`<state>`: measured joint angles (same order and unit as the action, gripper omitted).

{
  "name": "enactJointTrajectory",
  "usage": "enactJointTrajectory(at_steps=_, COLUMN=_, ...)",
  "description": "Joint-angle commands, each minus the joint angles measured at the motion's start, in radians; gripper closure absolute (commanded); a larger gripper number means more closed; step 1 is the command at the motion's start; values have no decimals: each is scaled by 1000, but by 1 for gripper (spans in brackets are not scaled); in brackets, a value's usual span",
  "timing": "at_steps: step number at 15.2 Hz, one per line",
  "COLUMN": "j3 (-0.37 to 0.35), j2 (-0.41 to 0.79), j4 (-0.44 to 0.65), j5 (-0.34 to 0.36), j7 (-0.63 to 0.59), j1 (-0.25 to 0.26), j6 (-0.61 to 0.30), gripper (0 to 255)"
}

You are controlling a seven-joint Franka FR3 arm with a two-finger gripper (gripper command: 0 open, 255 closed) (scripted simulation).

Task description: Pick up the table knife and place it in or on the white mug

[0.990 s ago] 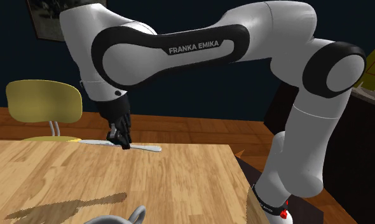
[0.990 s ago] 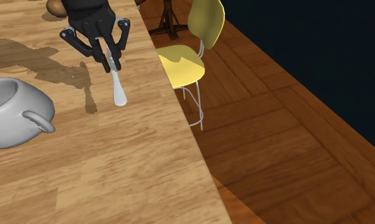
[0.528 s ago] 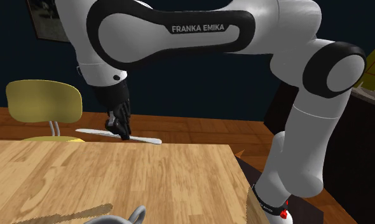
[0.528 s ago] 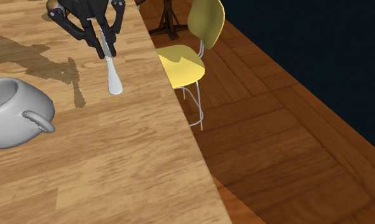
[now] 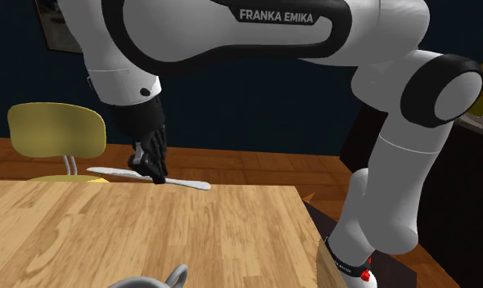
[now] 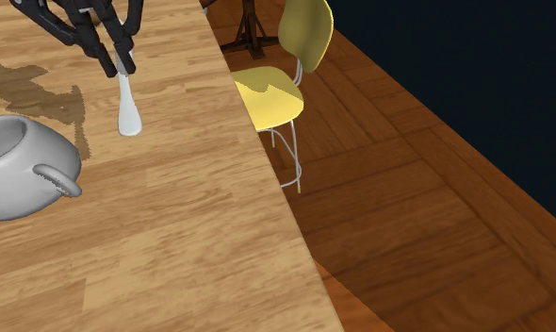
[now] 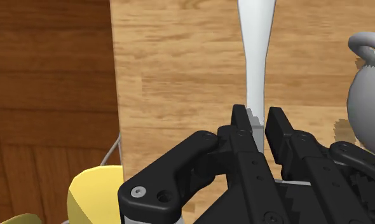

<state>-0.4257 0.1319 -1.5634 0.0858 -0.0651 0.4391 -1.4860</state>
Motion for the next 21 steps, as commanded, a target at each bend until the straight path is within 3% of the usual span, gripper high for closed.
enactJointTrajectory(at_steps=1, j3=-19, j2=-2, j4=3, j5=-7, j7=-45, j1=25, j6=7, gripper=255)
enactJointTrajectory(at_steps=14, j3=-150, j2=79, j4=107, j5=-12, j7=-366, j1=220, j6=49, gripper=255)
enactJointTrajectory(at_steps=21, j3=-146, j2=65, j4=-4, j5=-18, j7=-361, j1=210, j6=-51, gripper=255)
